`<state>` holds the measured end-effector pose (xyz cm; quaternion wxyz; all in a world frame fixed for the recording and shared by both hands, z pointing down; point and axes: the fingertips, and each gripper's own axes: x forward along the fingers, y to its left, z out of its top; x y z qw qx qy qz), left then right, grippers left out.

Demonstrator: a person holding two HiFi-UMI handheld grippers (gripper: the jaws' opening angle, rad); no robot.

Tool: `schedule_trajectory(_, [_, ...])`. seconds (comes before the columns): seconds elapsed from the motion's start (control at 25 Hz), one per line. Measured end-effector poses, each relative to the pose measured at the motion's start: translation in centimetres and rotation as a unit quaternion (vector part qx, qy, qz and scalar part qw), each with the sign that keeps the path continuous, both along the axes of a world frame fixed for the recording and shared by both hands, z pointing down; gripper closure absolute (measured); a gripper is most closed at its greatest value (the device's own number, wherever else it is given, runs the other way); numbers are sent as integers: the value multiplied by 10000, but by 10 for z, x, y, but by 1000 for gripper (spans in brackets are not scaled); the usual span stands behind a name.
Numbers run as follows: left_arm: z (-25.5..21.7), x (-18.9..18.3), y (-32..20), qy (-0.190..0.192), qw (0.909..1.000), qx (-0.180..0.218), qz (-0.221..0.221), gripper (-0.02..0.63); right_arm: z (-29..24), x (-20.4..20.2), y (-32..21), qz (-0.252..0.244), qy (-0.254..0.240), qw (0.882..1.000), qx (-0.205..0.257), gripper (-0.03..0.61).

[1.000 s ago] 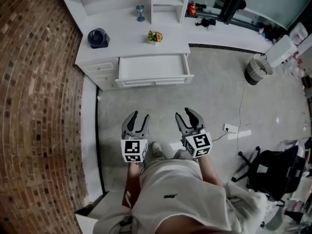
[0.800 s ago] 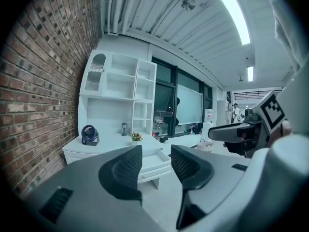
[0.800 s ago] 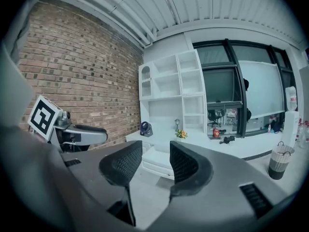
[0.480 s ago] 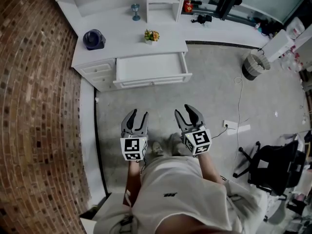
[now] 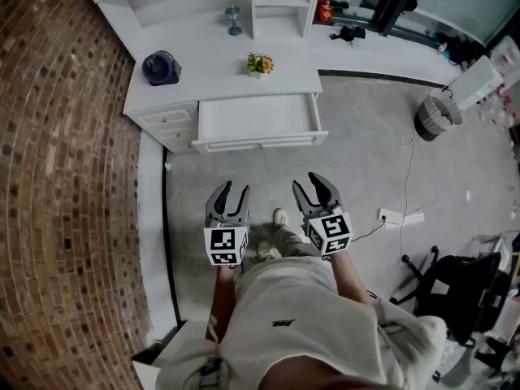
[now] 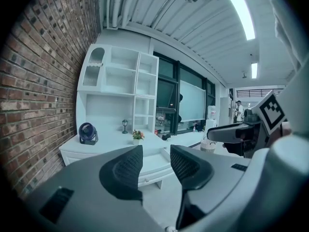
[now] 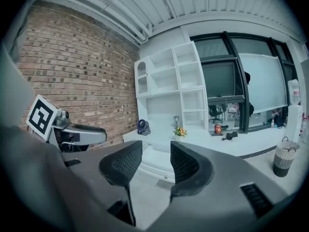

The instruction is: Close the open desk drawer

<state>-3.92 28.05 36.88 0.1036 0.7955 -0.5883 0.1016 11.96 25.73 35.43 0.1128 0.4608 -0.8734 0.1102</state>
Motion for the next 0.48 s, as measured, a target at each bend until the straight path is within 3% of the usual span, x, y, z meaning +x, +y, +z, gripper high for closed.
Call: schedule_trajectory(0.48, [8, -2, -68, -153, 9994, -175, -255, 426, 15, -5, -78, -259, -170, 9992, -251, 408])
